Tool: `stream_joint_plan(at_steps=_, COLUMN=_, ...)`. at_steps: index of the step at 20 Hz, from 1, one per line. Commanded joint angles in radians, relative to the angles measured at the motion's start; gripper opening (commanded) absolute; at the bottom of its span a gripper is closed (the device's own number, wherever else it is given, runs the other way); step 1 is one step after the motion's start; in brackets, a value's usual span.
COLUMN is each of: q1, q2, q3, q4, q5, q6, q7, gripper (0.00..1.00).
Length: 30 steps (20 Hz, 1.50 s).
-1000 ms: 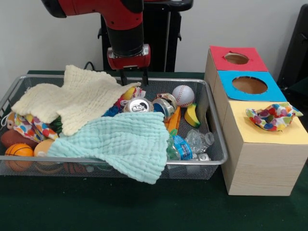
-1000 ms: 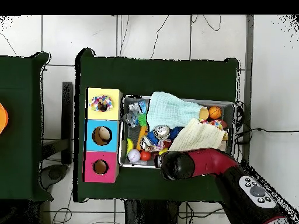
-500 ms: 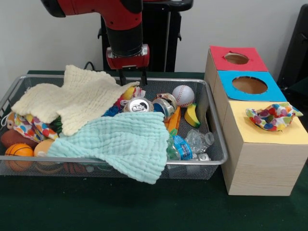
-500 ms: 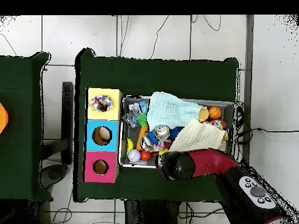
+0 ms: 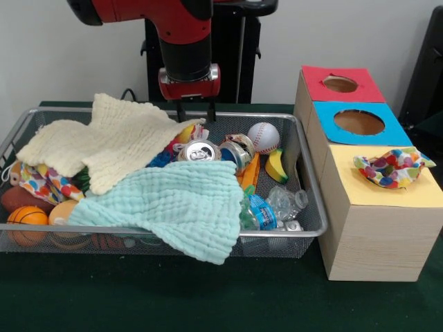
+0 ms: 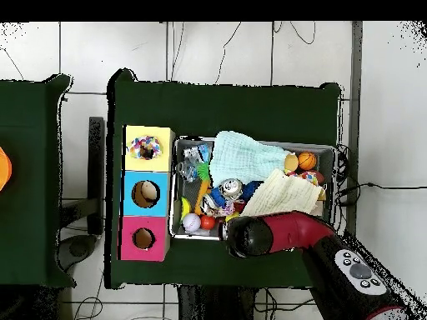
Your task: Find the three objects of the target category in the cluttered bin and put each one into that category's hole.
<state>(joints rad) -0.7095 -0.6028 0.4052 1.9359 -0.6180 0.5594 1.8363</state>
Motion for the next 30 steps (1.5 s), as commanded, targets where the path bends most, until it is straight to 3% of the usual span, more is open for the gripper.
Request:
stream_joint_plan(at_steps=1, q1=0.040, q2=0.044, q3=-0.021, q4=-0.164, q5=-0.021, q6=-0.061, q7=0.064, gripper=1.00)
stream_joint_plan(at_steps=18, q1=0.050, q2=0.092, q3=-0.070, q4=-0.206, q5=-0.015, q6=-0.088, q7=0.056, gripper=1.00)
stream_joint_plan(at_steps=30, q1=0.082, q2=0.067, q3=-0.064, q4=-0.229, q5=0.034, q6=-0.004, q7=0.042, gripper=1.00)
